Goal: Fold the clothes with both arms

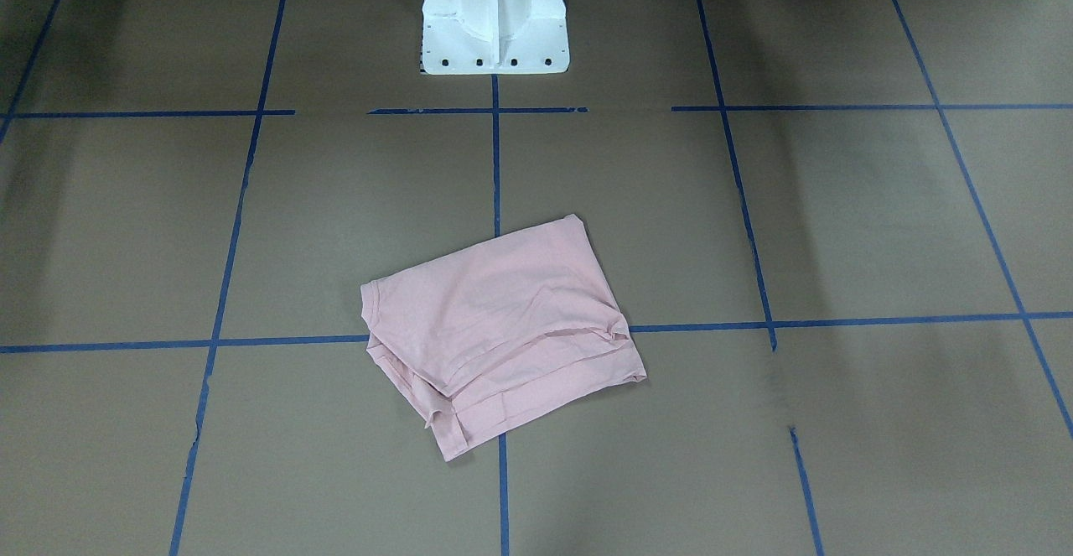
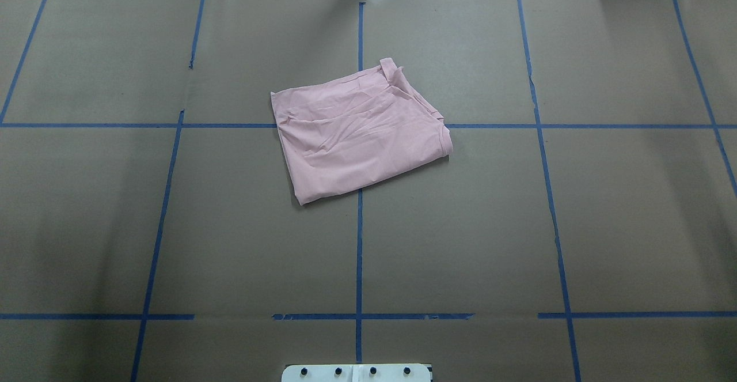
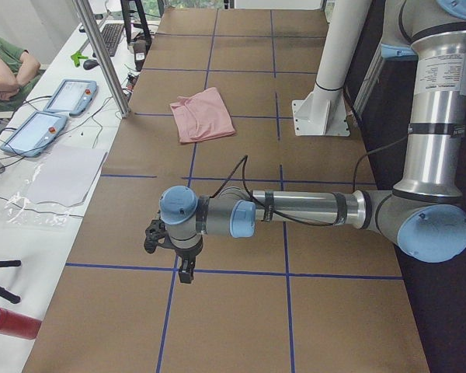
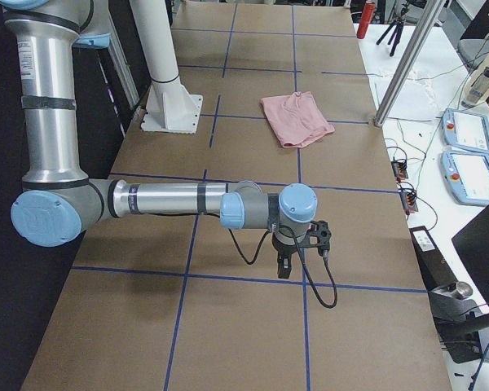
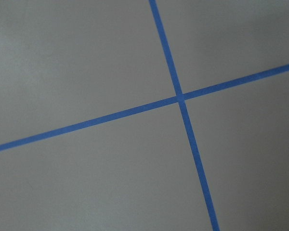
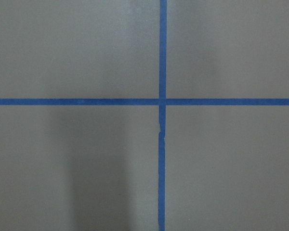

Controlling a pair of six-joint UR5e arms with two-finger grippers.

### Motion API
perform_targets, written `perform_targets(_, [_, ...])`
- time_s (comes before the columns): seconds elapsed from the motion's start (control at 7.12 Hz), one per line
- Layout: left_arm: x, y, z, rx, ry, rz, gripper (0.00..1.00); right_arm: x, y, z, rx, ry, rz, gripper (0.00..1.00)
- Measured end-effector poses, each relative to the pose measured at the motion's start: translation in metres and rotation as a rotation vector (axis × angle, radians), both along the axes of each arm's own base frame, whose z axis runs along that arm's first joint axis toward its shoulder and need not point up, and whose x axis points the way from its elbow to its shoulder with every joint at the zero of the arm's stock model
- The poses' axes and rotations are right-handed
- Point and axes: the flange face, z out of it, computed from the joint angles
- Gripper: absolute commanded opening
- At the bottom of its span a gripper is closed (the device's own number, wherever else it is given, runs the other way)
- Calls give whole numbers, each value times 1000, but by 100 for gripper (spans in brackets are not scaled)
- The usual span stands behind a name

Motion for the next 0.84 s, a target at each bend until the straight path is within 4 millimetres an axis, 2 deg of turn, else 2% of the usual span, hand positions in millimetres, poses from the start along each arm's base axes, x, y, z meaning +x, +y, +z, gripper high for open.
perform_targets(0.84, [0, -2, -2, -7, 7, -12, 100, 0, 0, 0, 0, 3, 0, 100])
